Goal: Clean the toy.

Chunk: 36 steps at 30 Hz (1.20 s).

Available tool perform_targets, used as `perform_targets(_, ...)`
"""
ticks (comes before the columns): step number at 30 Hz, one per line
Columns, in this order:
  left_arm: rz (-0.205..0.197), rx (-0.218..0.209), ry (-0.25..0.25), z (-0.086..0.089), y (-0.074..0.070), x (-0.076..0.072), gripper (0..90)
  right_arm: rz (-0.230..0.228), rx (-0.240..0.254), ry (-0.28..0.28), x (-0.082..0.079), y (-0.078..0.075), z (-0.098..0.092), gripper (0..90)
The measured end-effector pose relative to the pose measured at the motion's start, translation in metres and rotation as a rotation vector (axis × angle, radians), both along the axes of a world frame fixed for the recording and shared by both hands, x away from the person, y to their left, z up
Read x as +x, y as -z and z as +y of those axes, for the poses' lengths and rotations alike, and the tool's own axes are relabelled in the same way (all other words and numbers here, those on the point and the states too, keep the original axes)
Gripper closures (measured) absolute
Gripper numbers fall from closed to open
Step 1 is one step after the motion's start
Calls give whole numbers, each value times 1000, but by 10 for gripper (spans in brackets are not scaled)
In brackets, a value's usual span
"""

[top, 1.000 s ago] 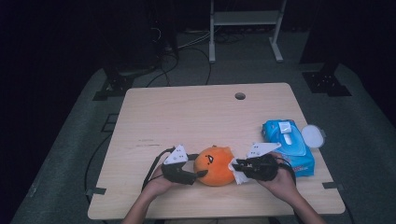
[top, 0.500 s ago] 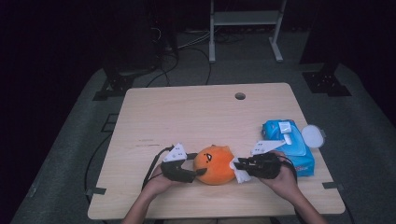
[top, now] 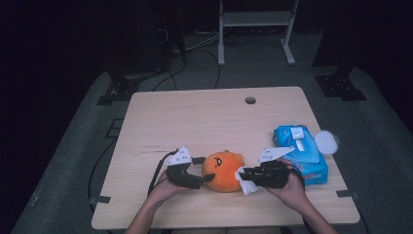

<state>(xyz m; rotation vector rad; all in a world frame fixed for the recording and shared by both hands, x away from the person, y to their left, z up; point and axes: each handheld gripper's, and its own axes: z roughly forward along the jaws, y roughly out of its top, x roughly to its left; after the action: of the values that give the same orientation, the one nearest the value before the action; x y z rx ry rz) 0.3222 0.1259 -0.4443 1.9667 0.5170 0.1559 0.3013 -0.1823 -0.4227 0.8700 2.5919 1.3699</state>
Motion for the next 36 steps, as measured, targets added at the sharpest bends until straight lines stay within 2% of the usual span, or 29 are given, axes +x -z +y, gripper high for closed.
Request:
perform_targets(2, -4, -3, 10, -2, 1, -1, 258, -2, 12, -10, -2, -1, 2, 772)
perform_targets(7, 0, 34, -15, -2, 3, -2, 312, -24, 2, -25, 0, -2, 7, 771)
perform_targets(8, -2, 40, -14, -2, 3, -2, 318, -23, 2, -13, 3, -2, 3, 771)
perform_targets(9, -3, 42, -14, -3, 4, -3, 319, -26, -9, 26, 7, -1, -4, 771)
perform_targets(10, -8, 42, -12, -3, 3, -3, 319, -26, -9, 26, 7, -1, -4, 771)
perform_targets(12, -13, 43, -13, -4, 3, -4, 318, -14, -16, 71, 12, 1, -13, 770)
perform_targets(14, -18, 41, -5, -5, 2, -5, 311, 5, 5, 90, 15, 1, -18, 771)
perform_targets(17, -13, 21, 37, -4, -2, -6, 288, -2, 16, 66, 13, 0, -11, 770)
perform_targets(19, -4, 14, 28, -4, -2, -5, 283, -10, 2, 57, 11, 1, -7, 771)
perform_targets(20, -12, 22, 21, -6, -2, -6, 287, -8, 7, 60, 11, 1, -6, 771)
perform_targets(22, -39, 23, 26, -11, -4, -9, 305, -13, 31, 53, 9, -3, -5, 771)
perform_targets(24, -78, 39, 43, -20, -9, -15, 324, -20, 71, 11, 3, -10, 3, 771)
perform_targets(26, -113, 81, 49, -27, -12, -19, 329, -75, 32, -13, -4, -16, 15, 770)
perform_targets(27, -115, 88, 48, -27, -12, -20, 331, -99, 14, -15, -6, -18, 18, 769)
perform_targets(28, -108, 81, 51, -25, -11, -20, 338, -103, 15, -13, -5, -18, 17, 769)
perform_targets(31, -99, 63, 62, -22, -8, -19, 352, -75, 34, 24, 3, -14, 6, 768)
perform_targets(33, -99, 57, 30, -23, -9, -17, 275, -54, 46, 41, 7, -10, -1, 769)
perform_targets(35, -69, 63, -22, -27, -9, -13, 169, -50, 47, 44, 6, -10, 0, 770)
perform_targets(36, -57, 51, -16, -28, -8, -13, 172, -53, 45, 39, 4, -11, 3, 771)
